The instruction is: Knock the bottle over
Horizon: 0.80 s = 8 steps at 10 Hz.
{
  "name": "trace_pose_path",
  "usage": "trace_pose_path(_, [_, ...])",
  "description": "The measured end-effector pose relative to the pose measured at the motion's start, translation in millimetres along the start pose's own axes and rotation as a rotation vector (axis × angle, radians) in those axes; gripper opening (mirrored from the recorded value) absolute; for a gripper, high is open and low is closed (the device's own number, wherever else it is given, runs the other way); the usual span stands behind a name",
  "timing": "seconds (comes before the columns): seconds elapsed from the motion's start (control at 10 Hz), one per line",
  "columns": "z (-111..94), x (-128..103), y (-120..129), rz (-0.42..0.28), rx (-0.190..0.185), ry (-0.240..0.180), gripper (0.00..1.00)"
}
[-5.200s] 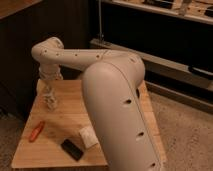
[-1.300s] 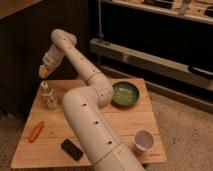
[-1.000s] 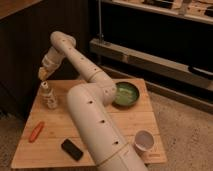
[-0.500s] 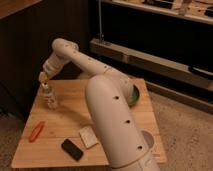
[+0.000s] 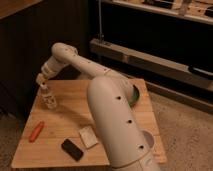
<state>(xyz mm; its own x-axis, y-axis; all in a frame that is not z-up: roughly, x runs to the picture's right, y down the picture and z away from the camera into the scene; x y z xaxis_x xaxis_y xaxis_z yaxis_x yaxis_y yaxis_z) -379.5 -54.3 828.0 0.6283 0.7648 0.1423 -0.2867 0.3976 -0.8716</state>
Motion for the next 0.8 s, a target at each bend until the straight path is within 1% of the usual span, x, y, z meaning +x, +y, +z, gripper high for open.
trace_pose_path(0.2, [3, -1, 0, 0.002, -0.011, 0.005, 0.08])
trace_pose_path(0.3, [0, 0, 3, -0.002, -0.007, 0.009, 0.05])
trace_pose_path(0.4, [-5, 7, 6, -0.002, -0.001, 0.011, 0.02])
trace_pose_path(0.7, [-33, 38, 16, -0.001, 0.002, 0.013, 0.02])
trace_pose_path(0.8, [-38, 44, 20, -0.008, 0.006, 0.014, 0.02])
